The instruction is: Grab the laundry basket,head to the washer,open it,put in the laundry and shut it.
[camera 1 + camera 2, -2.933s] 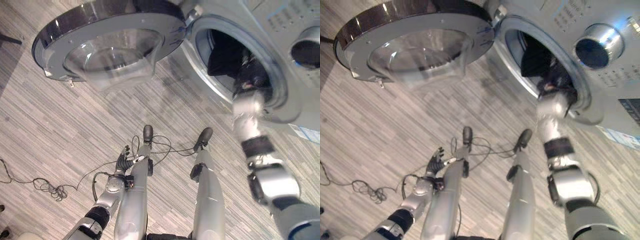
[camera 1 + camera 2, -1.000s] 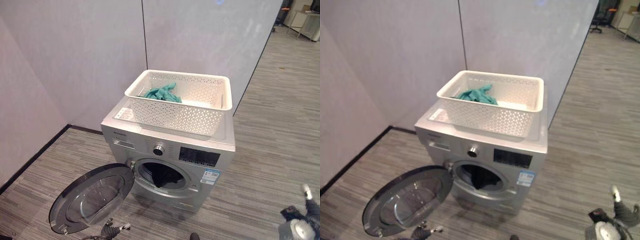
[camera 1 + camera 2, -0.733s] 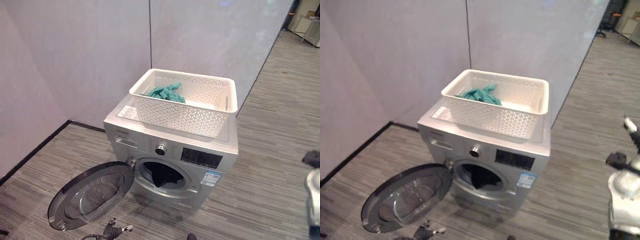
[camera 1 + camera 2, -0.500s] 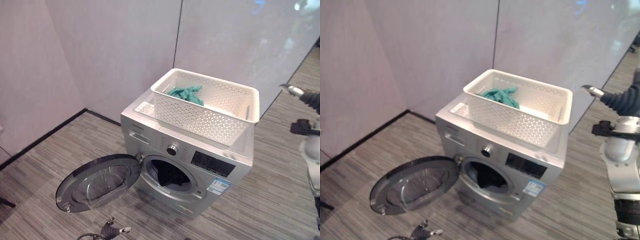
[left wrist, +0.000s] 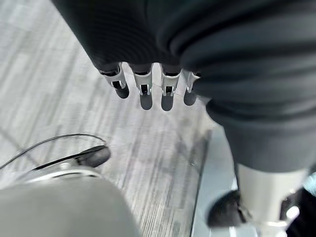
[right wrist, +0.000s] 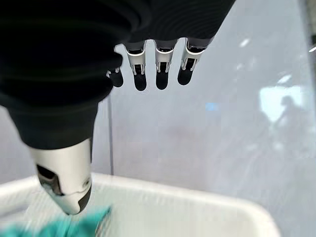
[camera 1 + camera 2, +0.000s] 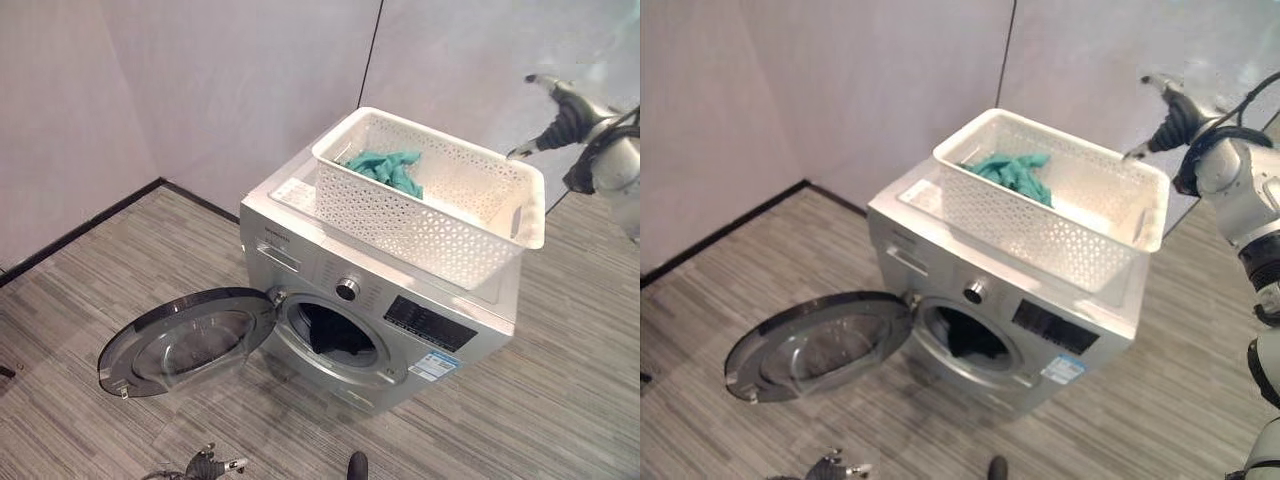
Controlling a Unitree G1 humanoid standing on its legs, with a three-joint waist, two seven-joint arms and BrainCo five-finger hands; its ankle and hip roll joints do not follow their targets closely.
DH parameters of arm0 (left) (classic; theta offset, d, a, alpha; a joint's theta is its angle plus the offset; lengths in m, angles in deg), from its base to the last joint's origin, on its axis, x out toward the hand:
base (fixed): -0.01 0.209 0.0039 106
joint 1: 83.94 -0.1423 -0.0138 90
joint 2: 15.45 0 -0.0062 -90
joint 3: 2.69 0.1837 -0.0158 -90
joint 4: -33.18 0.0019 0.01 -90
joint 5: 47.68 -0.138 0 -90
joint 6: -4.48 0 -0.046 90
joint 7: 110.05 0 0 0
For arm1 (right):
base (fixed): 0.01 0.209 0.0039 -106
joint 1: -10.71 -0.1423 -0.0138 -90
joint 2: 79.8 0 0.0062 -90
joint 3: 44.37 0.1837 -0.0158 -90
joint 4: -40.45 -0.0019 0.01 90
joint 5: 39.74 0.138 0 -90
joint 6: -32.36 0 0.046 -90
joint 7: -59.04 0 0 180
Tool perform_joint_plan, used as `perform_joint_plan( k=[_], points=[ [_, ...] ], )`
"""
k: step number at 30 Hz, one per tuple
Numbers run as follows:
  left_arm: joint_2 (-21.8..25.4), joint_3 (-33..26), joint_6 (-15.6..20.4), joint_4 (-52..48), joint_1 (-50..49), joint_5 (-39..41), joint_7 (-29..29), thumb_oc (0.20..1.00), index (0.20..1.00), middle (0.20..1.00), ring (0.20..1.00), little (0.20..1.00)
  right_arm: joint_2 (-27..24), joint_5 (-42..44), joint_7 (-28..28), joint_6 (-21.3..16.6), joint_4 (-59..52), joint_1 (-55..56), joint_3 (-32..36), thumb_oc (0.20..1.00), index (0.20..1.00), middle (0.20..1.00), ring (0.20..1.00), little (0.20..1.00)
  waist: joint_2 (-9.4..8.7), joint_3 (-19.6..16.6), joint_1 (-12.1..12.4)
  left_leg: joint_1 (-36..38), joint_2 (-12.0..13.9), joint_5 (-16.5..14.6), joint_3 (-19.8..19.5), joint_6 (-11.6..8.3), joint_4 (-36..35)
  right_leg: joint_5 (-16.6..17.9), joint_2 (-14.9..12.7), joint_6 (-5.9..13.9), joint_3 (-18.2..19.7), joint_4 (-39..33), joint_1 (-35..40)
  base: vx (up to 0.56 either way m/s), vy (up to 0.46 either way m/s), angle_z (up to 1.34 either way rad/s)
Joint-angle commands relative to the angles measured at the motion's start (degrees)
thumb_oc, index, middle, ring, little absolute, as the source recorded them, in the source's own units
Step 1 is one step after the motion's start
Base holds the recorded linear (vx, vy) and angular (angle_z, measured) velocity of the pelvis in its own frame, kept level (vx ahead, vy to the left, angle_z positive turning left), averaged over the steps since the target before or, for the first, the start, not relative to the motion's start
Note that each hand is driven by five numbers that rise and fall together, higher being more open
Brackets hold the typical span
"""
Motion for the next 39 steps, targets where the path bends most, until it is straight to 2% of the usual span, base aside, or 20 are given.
perform_joint_plan(
  k=[1, 11, 22, 27, 33, 39],
  points=[
    [-1.1, 0.3, 1.4, 0.5, 0.9, 1.6, -1.7, 1.0, 1.0, 1.0, 1.0, 1.0, -2.5, 3.7, -1.4, -2.0, 1.1, -6.8, -2.6, 1.0, 1.0, 1.0, 1.0, 1.0, -1.22, 1.4, 0.7, -2.6, -0.5, -1.0, -5.6, -0.44, 1.1, -8.0, 1.6, 1.49, -1.7, 0.9, 3.7, -0.02, -0.04, 0.06],
    [-0.6, 1.8, 2.5, -0.9, 1.7, 3.1, -1.5, 1.0, 1.0, 1.0, 1.0, 1.0, 0.0, 7.5, -3.8, -3.7, -0.4, -9.6, -9.3, 1.0, 1.0, 1.0, 1.0, 1.0, -2.24, 3.4, 1.8, -4.3, 0.4, -0.2, -6.2, -1.14, 1.3, -8.1, 2.1, 1.25, -2.5, 0.6, 2.6, 0.0, -0.023, 0.0],
    [0.1, 2.8, 3.1, -2.0, 2.2, 5.4, -1.0, 1.0, 1.0, 1.0, 1.0, 1.0, 2.9, 7.4, -4.5, -3.8, 6.0, -13.5, -14.4, 1.0, 1.0, 1.0, 1.0, 1.0, -2.68, 6.5, 3.7, -7.8, 1.2, 1.5, -8.4, -1.81, 1.5, -8.1, 2.5, 0.91, -4.2, 0.7, 0.4, -0.02, -0.035, 0.09],
    [0.4, 2.6, 3.3, -1.3, 2.7, 6.2, -0.5, 1.0, 1.0, 1.0, 1.0, 1.0, 4.4, 6.5, -4.3, -3.7, 10.3, -14.7, -15.1, 1.0, 1.0, 1.0, 1.0, 1.0, -2.46, 7.8, 4.6, -9.7, 1.2, 2.4, -9.6, -2.01, 1.4, -8.0, 2.6, 0.82, -4.9, 0.9, -1.1, -0.03, -0.027, 0.11],
    [0.5, 4.8, 4.1, -3.5, 4.9, 8.4, 0.2, 1.0, 1.0, 1.0, 1.0, 1.0, 7.4, 4.8, -4.1, -2.9, 18.2, -14.4, -15.1, 1.0, 1.0, 1.0, 1.0, 1.0, -1.26, 10.8, 6.3, -14.0, 0.8, 4.4, -11.8, -2.26, 1.0, -7.2, 2.2, 0.8, -6.4, 0.7, -4.1, -0.05, -0.024, 0.18],
    [0.4, 6.0, 4.4, -5.0, 5.3, 8.5, 0.2, 1.0, 1.0, 1.0, 1.0, 1.0, 7.8, 3.7, -6.1, -2.7, 18.9, -11.7, -15.2, 1.0, 1.0, 1.0, 1.0, 1.0, -0.54, 11.5, 6.9, -15.5, 0.5, 5.1, -12.5, -2.32, 0.6, -7.0, 2.0, 0.84, -7.1, 0.6, -5.3, -0.02, -0.01, 0.06]
  ],
)
